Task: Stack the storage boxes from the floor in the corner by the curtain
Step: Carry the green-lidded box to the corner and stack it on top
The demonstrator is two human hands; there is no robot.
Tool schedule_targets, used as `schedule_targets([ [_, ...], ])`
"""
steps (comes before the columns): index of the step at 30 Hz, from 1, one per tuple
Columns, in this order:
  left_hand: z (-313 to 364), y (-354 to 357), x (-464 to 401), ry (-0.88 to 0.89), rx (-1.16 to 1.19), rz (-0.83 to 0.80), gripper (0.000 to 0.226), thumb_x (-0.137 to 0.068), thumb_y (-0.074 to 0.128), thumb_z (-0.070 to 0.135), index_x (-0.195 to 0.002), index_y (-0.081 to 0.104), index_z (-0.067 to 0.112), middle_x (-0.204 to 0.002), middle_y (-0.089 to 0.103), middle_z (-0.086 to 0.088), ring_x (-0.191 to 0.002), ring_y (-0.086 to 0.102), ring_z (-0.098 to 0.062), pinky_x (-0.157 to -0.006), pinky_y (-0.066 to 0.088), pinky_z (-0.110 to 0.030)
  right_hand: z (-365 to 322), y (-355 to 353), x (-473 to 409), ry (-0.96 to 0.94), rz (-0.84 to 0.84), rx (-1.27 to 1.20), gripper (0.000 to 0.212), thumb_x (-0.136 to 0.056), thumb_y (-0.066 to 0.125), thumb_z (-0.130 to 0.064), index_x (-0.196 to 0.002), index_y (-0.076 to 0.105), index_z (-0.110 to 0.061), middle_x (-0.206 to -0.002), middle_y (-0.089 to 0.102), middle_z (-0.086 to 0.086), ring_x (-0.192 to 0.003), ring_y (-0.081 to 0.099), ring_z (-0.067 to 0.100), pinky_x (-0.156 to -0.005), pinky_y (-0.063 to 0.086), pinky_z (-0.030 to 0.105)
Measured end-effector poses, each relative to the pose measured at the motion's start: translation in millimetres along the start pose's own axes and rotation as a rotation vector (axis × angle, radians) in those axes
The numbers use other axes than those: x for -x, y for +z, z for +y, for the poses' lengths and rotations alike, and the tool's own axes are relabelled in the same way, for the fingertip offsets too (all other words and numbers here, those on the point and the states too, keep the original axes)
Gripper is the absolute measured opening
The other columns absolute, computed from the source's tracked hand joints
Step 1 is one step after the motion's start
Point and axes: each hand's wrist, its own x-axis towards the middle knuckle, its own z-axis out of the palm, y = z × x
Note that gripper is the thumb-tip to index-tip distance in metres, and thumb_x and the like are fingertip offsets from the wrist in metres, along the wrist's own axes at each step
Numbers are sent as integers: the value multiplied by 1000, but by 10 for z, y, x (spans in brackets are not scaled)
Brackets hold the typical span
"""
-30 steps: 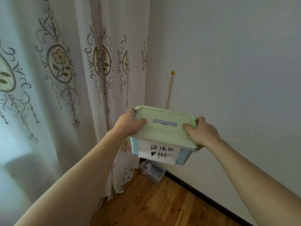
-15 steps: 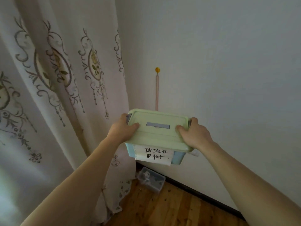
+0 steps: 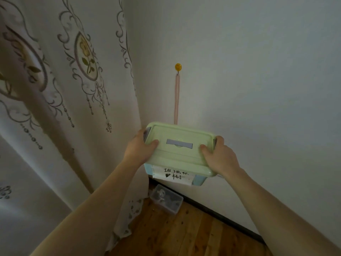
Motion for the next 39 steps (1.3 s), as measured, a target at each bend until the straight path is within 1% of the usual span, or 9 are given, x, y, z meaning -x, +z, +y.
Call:
schedule_targets([
  [8,-516,235,-518,-17,41,-57,68,-85,64,49,-143,42,24,-136,55,1,-118,54,-22,-95,43,-33,-99,532,-374,56,-64,22,66,-90,42,-64,-134,30,-16,-101,62,8,-87,61,31,-76,53,41],
  [12,-810,324,-829,-17,28,-94,68,-85,64,51,-143,43,22,-135,56,1,-117,56,-21,-95,46,-34,-210,855,-558,96,-85,36,67,-91,42,-63,-136,28,-15,-96,58,6,-82,57,28,-72,49,37],
  [15,-1044,386,-1121,-19,60,-141,68,-86,64,49,-143,42,21,-136,56,0,-118,55,-21,-98,45,-34,-336,1102,-747,127,-83,40,67,-93,42,-61,-138,26,-15,-101,60,8,-84,58,30,-75,51,39],
  [18,-1255,450,-1353,12,52,-184,67,-86,65,47,-143,42,20,-133,58,0,-116,57,-22,-93,45,-32,-406,1338,-887,163,-69,57,69,-93,43,-59,-141,25,-13,-105,60,11,-88,60,32,-73,47,37],
  [23,-1642,624,-1737,29,34,-265,64,-85,65,48,-139,44,20,-128,61,-1,-111,59,-22,-87,46,-32,-442,1794,-1077,241,-93,47,67,-94,44,-58,-139,23,-14,-97,52,6,-81,52,27,-72,44,36],
  [27,-1972,852,-1838,-16,69,-302,62,-84,66,46,-137,46,21,-126,62,1,-108,60,-20,-87,48,-33,-373,2154,-1169,283,-112,58,66,-94,46,-56,-140,23,-15,-99,56,8,-79,54,27,-68,43,35],
  [31,-2280,1151,-1954,-40,71,-319,62,-85,67,43,-138,45,19,-127,61,-2,-109,59,-23,-86,47,-32,-220,2518,-1303,309,-133,66,68,-94,47,-55,-143,22,-14,-105,61,14,-89,62,33,-71,47,37],
  [35,-2684,1618,-2014,-36,56,-344,65,-86,67,44,-141,43,20,-130,59,-3,-113,58,-24,-86,43,-29,85,2998,-1394,323,-158,73,68,-95,48,-52,-143,23,-12,-110,63,16,-92,62,35,-69,41,35],
  [39,-3081,2082,-2065,-41,59,-366,69,-86,68,42,-144,39,20,-135,56,-4,-118,55,-25,-90,41,-29,403,3472,-1472,330,-161,78,65,-95,48,-51,-141,25,-11,-110,63,17,-82,53,29,-69,39,34],
])
